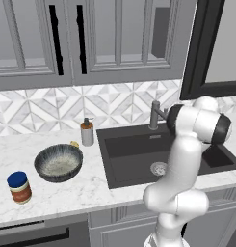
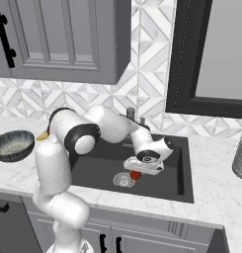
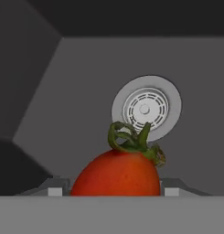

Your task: Pick the tomato from the sink and place it in the bowl. Then pick the bowl and place it in the microwave. Then close the microwave door and press the start button.

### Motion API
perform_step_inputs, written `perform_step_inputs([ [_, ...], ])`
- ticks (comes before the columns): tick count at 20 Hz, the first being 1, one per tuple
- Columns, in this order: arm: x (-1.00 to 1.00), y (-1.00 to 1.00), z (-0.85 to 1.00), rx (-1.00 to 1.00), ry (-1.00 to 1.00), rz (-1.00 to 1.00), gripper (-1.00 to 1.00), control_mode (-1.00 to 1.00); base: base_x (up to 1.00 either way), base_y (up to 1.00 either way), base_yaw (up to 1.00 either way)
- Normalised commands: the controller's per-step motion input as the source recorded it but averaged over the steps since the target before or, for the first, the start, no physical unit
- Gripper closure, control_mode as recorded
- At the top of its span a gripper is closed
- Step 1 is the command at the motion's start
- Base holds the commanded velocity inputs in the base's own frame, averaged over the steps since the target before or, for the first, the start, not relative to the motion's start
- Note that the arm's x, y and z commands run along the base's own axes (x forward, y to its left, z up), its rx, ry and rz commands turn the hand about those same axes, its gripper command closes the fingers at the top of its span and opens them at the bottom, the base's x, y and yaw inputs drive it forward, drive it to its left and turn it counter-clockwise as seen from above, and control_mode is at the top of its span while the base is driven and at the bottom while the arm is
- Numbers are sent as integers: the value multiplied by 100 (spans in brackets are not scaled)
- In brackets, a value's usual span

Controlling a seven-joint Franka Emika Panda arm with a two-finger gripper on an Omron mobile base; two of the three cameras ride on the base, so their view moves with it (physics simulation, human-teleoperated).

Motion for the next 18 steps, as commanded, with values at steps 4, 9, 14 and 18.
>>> perform_step_inputs([
  [4, -47, -10, 100, 0, -6, 0, 100, -100, 0, 0, 0],
  [9, -59, -5, 100, 0, -5, 0, 100, -100, 0, 0, 0],
  [14, -97, 34, 99, -3, -13, 0, 100, -100, 0, 0, 0],
  [18, -74, 79, 100, -1, 0, 0, 100, -100, 0, 0, 0],
])
